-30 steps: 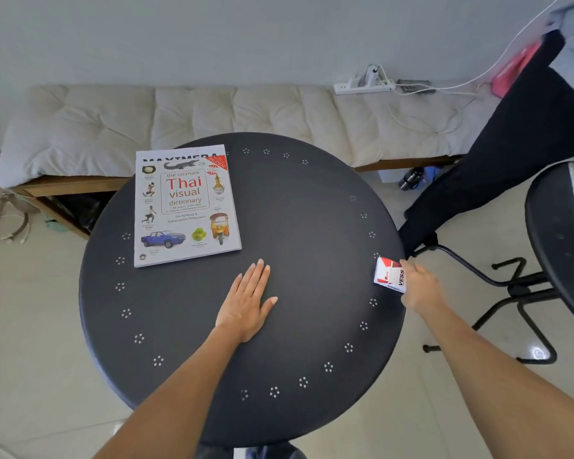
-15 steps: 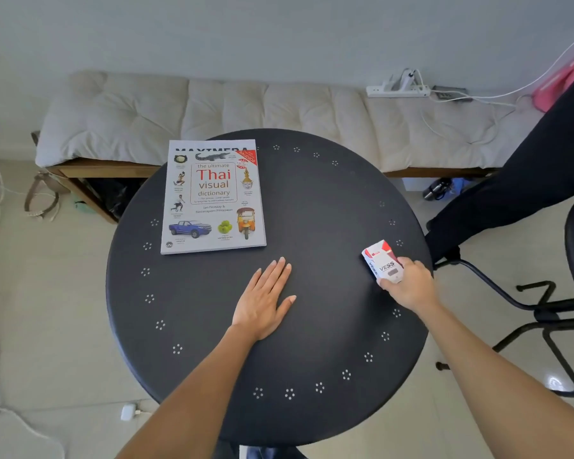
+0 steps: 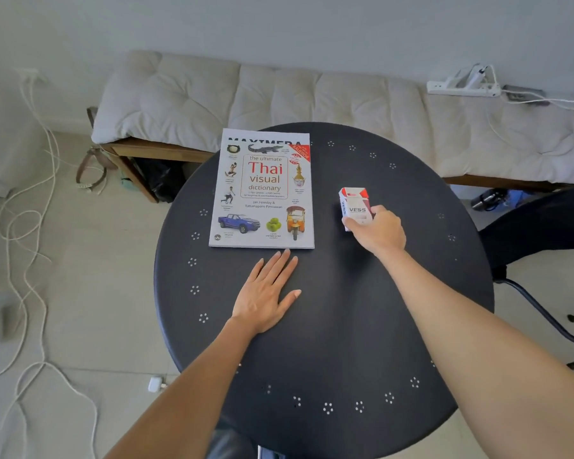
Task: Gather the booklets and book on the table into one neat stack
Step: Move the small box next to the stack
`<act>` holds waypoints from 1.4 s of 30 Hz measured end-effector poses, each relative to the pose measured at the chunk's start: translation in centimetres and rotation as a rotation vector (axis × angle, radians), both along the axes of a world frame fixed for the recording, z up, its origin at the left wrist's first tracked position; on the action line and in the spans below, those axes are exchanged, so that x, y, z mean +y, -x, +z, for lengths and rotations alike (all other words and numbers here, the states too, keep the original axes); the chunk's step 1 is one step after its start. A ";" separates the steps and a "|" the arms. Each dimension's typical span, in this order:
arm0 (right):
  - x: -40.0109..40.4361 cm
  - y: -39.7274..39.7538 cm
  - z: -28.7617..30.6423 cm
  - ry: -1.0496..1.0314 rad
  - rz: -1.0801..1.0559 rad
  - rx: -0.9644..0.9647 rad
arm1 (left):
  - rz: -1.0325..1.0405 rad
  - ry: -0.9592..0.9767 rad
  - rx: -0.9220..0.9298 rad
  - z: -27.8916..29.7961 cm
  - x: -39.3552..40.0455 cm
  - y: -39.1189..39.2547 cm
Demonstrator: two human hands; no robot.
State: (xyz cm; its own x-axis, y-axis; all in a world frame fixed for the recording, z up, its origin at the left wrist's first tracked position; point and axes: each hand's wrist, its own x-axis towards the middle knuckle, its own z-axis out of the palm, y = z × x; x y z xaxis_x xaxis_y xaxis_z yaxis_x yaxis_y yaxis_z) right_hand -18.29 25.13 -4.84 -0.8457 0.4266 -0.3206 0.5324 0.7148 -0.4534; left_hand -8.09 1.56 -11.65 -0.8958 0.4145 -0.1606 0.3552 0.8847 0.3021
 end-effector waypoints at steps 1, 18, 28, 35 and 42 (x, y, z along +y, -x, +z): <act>-0.7 1.0 -0.1 -0.005 0.006 0.011 | -0.002 0.005 0.004 -0.1 0.1 0.0; -5.5 10.0 -3.1 -0.064 -0.065 0.061 | 0.023 -0.010 0.012 -0.5 0.3 -0.1; -6.2 12.7 -3.4 -0.068 -0.088 0.090 | 0.031 -0.010 0.000 -0.5 0.3 -0.1; -6.2 13.0 -3.2 -0.083 -0.092 0.081 | 0.034 -0.016 -0.003 -0.4 0.4 -0.1; -5.1 11.1 -2.0 -0.021 -0.152 0.154 | 0.032 -0.020 -0.005 -0.4 0.3 -0.2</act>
